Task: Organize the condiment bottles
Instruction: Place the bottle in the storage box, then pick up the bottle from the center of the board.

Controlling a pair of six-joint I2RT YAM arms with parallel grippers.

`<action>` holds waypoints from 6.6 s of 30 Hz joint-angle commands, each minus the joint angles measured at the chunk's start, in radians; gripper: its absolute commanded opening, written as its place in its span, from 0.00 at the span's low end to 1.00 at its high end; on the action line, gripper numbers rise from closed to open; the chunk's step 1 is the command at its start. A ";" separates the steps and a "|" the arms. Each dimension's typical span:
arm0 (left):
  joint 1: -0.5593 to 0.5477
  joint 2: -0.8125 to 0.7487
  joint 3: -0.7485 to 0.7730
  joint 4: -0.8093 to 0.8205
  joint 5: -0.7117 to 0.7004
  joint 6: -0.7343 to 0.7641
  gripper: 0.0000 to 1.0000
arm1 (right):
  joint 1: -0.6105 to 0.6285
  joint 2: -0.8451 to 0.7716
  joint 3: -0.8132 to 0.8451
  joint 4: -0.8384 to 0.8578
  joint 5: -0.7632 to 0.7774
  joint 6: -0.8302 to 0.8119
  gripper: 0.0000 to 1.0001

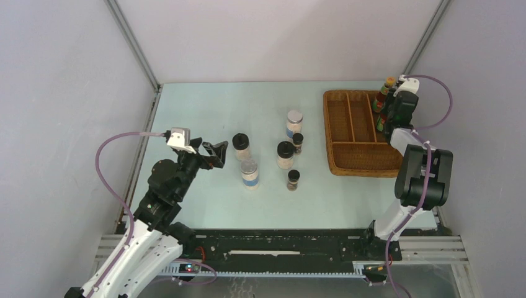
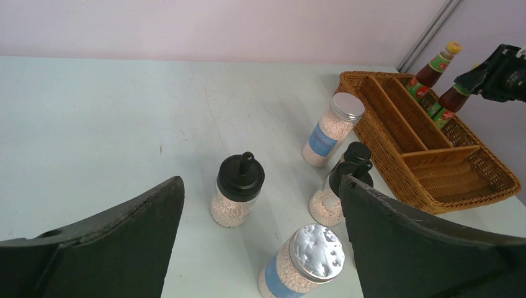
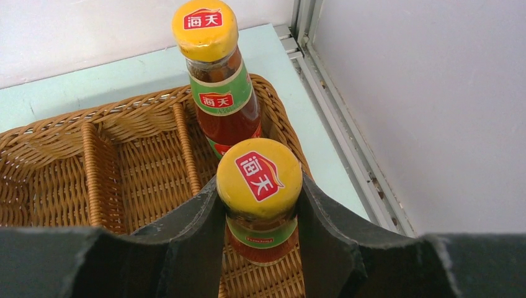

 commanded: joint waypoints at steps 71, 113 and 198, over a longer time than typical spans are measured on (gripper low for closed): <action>-0.004 -0.133 0.015 -0.075 0.032 -0.041 1.00 | 0.668 -0.247 0.088 -0.190 -0.067 0.033 0.80; -0.004 -0.106 0.000 -0.068 0.024 -0.033 1.00 | 0.727 0.049 0.326 -0.574 0.035 0.232 0.84; -0.004 -0.143 -0.027 -0.058 0.026 -0.038 1.00 | 0.722 0.108 0.397 -0.615 0.033 0.212 0.00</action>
